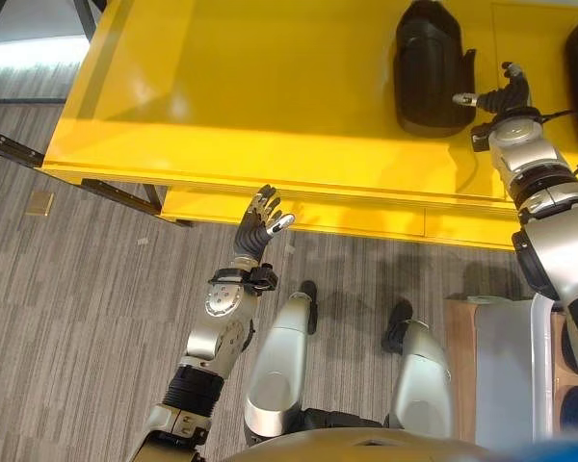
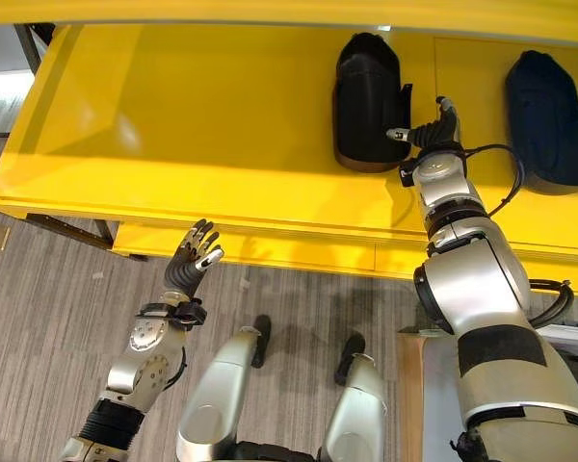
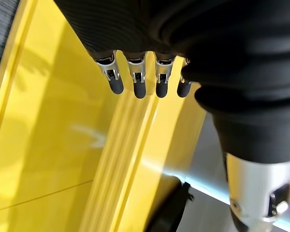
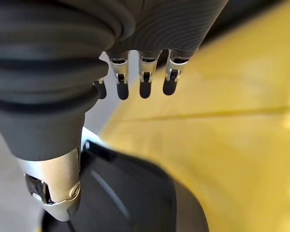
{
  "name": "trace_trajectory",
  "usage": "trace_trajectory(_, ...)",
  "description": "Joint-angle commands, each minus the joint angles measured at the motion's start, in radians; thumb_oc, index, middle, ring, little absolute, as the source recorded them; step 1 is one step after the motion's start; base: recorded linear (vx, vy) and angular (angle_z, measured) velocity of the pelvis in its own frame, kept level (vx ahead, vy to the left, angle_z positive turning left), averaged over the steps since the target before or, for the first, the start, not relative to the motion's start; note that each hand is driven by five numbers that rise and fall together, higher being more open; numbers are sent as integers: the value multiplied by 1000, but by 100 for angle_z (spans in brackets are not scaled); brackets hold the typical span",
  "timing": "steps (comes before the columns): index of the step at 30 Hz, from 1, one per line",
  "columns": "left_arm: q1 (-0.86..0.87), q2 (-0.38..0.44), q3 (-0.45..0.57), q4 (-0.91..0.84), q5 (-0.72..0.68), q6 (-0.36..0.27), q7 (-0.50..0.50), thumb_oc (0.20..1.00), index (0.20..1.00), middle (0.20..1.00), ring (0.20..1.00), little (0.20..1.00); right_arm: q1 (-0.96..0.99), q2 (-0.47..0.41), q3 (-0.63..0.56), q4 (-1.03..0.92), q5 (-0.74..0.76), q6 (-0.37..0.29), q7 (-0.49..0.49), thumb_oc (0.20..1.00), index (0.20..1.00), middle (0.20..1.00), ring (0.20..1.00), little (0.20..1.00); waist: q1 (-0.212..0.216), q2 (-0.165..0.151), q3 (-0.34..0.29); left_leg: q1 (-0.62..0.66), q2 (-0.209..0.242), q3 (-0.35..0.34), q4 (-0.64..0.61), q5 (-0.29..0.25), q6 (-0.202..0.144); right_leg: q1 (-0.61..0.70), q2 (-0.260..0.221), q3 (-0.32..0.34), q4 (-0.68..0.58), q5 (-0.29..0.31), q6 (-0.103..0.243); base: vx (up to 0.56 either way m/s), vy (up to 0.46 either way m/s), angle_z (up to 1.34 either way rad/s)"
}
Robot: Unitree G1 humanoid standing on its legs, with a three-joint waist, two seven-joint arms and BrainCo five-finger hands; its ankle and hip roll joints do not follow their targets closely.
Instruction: Move parts from the plastic box to the shelf.
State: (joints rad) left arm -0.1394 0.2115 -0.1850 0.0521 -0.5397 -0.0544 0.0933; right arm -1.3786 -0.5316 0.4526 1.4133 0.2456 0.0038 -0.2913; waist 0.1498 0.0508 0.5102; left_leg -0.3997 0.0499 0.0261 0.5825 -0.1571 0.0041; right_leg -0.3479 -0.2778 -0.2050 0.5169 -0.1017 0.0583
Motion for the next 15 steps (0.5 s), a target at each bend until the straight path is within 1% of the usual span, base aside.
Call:
trace_trajectory(1,24,-2,26,-88,-8,-58,3,1000,1000,1000,1000,1000,-104,-63,57,-57,-35,-49,-29,1000,1000,1000,1000,1000,15,11,-24,56,47,-23,-67,-13,-43,58,12,23,7,-1,-40,-33,-13,-5)
trace_trajectory(5,24,-1,27,-83,-6,-58,1,1000,1000,1000,1000,1000,-92,-52,49,-95,-28,-54,-32,1000,1000,1000,1000,1000,9,1,-36,87,50,-17,-121,8,-49,85,23,18,-44,19,-35,-27,-14,-8)
trace_trajectory(6,25,2,29,-79,-3,-58,2,1000,1000,1000,1000,1000,-76,-41,41,-126,-26,-57,-34,1000,1000,1000,1000,1000,5,-7,-45,107,53,-13,-155,22,-54,103,32,15,-81,33,-31,-20,-23,-10)
trace_trajectory(10,42,2,39,-79,-1,-56,-1,1000,1000,1000,1000,1000,-24,-12,4,-222,-19,-63,-31,1000,1000,1000,1000,1000,-2,-24,-70,163,59,-2,-245,59,-62,149,54,10,-165,64,-25,1,-27,-10)
trace_trajectory(12,67,-3,57,-76,2,-54,-5,1000,1000,1000,1000,1000,66,22,-53,-346,-19,-63,-20,1000,1000,1000,1000,1000,-18,-44,-104,226,66,10,-343,96,-67,196,76,14,-257,101,-16,29,-24,-20)
trace_trajectory(13,68,-2,56,-76,2,-54,-5,1000,1000,1000,1000,1000,68,23,-54,-348,-20,-63,-20,1000,1000,1000,1000,1000,-17,-44,-104,228,66,10,-345,97,-67,198,77,14,-259,102,-16,13,-11,-27)
trace_trajectory(15,85,-8,70,-75,3,-51,-8,1000,1000,1000,1000,1000,140,29,-99,-452,-18,-61,-18,1000,1000,1000,1000,1000,-29,-53,-123,264,72,18,-397,115,-69,223,84,19,-306,119,-12,29,-7,-12)
